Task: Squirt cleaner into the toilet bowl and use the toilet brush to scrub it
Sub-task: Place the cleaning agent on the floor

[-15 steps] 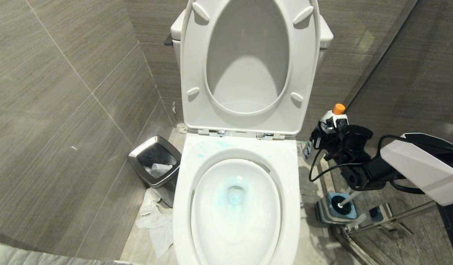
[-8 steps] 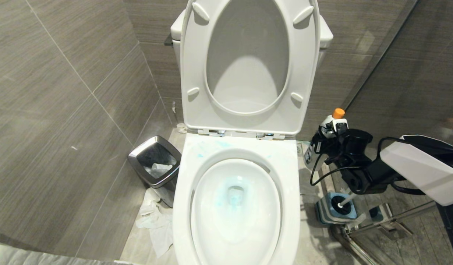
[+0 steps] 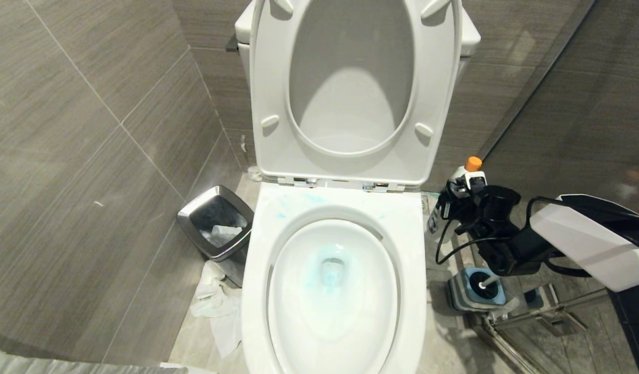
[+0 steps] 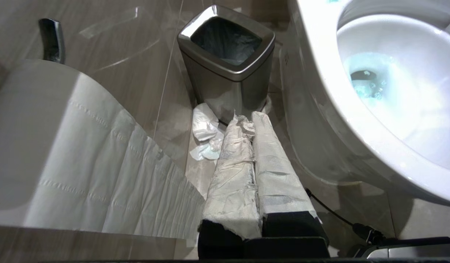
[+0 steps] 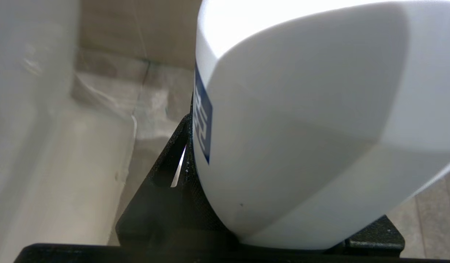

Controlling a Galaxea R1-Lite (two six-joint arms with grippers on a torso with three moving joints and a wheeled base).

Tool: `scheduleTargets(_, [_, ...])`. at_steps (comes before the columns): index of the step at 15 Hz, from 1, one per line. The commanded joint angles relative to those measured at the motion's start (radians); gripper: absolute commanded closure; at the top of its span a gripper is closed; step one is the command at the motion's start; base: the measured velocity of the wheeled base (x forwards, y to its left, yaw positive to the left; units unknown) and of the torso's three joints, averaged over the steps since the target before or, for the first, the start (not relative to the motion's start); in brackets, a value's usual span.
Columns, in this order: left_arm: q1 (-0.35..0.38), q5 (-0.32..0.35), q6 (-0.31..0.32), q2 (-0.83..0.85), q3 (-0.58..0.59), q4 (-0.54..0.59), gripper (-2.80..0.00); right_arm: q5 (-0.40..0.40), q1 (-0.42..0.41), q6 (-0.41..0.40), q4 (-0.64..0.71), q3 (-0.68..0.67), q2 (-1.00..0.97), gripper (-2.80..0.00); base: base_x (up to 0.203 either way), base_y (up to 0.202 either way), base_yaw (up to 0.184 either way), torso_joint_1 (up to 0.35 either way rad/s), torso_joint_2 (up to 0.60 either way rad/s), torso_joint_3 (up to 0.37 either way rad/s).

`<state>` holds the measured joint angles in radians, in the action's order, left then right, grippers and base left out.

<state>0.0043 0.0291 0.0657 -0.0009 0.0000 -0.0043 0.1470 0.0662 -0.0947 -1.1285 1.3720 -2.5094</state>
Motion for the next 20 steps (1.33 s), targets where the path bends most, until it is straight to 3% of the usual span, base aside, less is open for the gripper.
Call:
scheduleTargets(1, [0.0, 0.0, 0.0, 0.001, 0.006, 0.0, 0.0, 0.0, 0.003, -0.004, -0.007, 0.007, -0.004, 0.0, 0.0, 0.0, 0.0, 0.0, 0.0, -0.183])
scheduleTargets(11, [0.0, 0.0, -0.001, 0.001, 0.006, 0.0, 0.0, -0.003, 0.05, -0.086, 0.004, -0.002, 0.034, 0.0, 0.0, 0.0, 0.0, 0.007, 0.0, -0.196])
scheduleTargets(20, [0.0, 0.002, -0.003, 0.001, 0.006, -0.002, 0.0, -0.007, 0.049, -0.091, 0.004, 0.014, 0.05, 0.0, 0.0, 0.0, 0.0, 0.004, 0.0, -0.197])
